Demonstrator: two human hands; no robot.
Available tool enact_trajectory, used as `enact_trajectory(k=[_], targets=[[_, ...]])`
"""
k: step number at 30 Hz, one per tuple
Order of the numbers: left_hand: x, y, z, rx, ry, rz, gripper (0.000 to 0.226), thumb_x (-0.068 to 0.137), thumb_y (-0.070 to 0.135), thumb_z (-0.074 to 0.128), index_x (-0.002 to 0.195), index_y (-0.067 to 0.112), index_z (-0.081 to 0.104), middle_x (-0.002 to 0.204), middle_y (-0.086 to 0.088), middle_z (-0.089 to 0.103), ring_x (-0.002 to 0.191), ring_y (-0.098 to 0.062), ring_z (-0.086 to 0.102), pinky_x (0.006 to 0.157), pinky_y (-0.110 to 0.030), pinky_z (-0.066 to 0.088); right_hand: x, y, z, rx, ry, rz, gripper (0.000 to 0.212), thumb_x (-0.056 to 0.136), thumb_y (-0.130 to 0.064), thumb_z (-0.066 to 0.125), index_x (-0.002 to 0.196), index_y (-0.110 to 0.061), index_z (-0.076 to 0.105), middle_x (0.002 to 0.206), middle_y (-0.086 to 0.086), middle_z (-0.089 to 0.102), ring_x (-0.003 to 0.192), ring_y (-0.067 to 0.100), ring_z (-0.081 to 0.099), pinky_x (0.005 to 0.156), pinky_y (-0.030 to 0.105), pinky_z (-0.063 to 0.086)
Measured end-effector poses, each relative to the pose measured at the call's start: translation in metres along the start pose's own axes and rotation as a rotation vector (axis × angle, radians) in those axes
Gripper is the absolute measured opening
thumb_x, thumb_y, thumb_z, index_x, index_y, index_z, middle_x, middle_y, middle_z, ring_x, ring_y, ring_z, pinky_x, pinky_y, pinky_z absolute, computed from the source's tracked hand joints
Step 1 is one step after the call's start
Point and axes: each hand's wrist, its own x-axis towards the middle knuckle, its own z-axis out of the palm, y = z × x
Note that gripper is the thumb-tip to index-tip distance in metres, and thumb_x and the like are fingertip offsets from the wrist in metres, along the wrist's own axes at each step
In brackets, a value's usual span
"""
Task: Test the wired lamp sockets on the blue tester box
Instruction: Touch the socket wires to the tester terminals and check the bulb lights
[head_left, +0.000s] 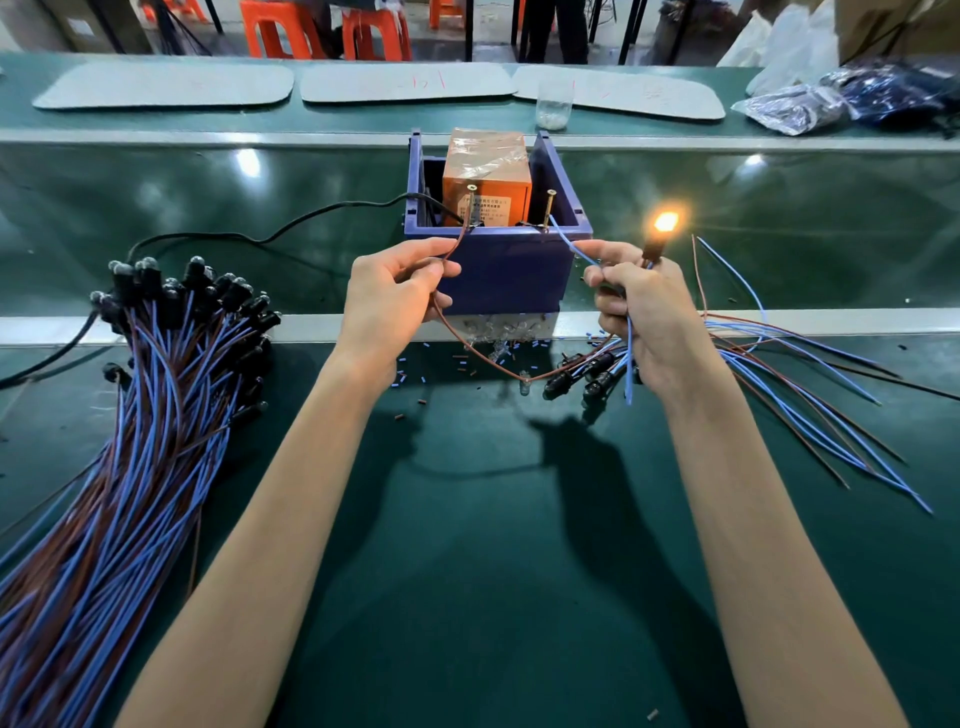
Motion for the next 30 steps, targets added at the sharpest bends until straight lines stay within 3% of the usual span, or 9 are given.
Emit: enact_trajectory(k=[14,17,20,23,25,26,28,30], targets=[[0.0,-0.002,0.0,0.0,-0.07,0.005,0.031,0.096,0.003,0.051,0.096,0.029,0.068,0.083,0.009,0.071,0.052,0.002,0.056,0.055,-0.011,0.045,-0.001,-0.001,-0.001,-0.037,-0.038,0.002,0.038,0.09,0.006,0.032,0.095,-0.01,0.067,0.064,-0.005,0.049,0.043,0.002,0.024,0.038,0.013,0.018],[-0.003,0.0,-0.002,0.045,-0.206,0.036,0.03,0.096,0.003,0.052,0.094,0.028,0.07,0.08,0.01,0.071,0.056,0.002,0.058,0.058,-0.011,0.047,-0.001,-0.003,-0.003,-0.116,-0.098,0.03,0.036,0.091,0.001,0.036,0.089,-0.011,0.069,0.06,-0.006,0.052,0.043,0.004,0.024,0.037,0.014,0.017],[-0.008,0.002,-0.008,0.116,-0.478,0.084,0.027,0.093,0.002,0.058,0.092,0.025,0.072,0.08,0.01,0.073,0.069,-0.001,0.063,0.064,-0.013,0.049,-0.006,-0.011,-0.006,-0.321,-0.157,0.071,0.036,0.1,-0.026,0.043,0.081,-0.013,0.071,0.062,-0.001,0.066,0.042,0.005,0.041,0.04,0.014,0.027],[-0.009,0.004,-0.015,0.247,-0.792,0.079,0.03,0.091,-0.002,0.057,0.091,0.022,0.075,0.094,0.006,0.074,0.086,-0.004,0.066,0.078,-0.019,0.053,-0.011,-0.021,-0.01,-0.673,-0.05,0.067,0.058,0.097,-0.056,0.035,0.079,-0.015,0.072,0.083,0.005,0.074,0.07,0.012,0.063,0.067,0.025,0.046],[-0.01,0.003,-0.016,0.312,-0.911,0.058,0.031,0.092,-0.001,0.056,0.094,0.023,0.075,0.097,0.005,0.074,0.092,-0.005,0.067,0.081,-0.018,0.052,-0.011,-0.024,-0.017,-0.958,0.137,0.02,0.069,0.093,-0.067,0.027,0.088,-0.017,0.074,0.098,0.009,0.071,0.096,0.026,0.062,0.092,0.037,0.046],[-0.01,0.002,-0.015,0.336,-0.942,0.05,0.026,0.093,0.004,0.058,0.096,0.024,0.074,0.099,0.005,0.074,0.094,-0.006,0.067,0.081,-0.017,0.051,-0.012,-0.026,-0.02,-1.046,0.217,0.011,0.072,0.091,-0.069,0.024,0.093,-0.017,0.073,0.101,0.011,0.07,0.101,0.03,0.06,0.097,0.04,0.045],[-0.011,0.001,-0.012,0.371,-0.962,0.031,0.017,0.093,0.016,0.061,0.101,0.025,0.073,0.102,0.004,0.073,0.098,-0.009,0.067,0.081,-0.018,0.051,-0.012,-0.031,-0.028,-0.991,0.267,-0.011,0.069,0.092,-0.068,0.026,0.086,-0.019,0.074,0.086,0.005,0.072,0.093,0.025,0.061,0.092,0.037,0.046],[-0.009,-0.002,-0.011,0.404,-0.954,0.018,0.017,0.094,0.021,0.06,0.108,0.023,0.07,0.102,0.004,0.073,0.099,-0.009,0.066,0.081,-0.016,0.05,-0.012,-0.033,-0.033,-0.799,0.233,-0.022,0.059,0.096,-0.058,0.036,0.074,-0.017,0.071,0.06,-0.005,0.068,0.064,0.01,0.061,0.073,0.026,0.048]])
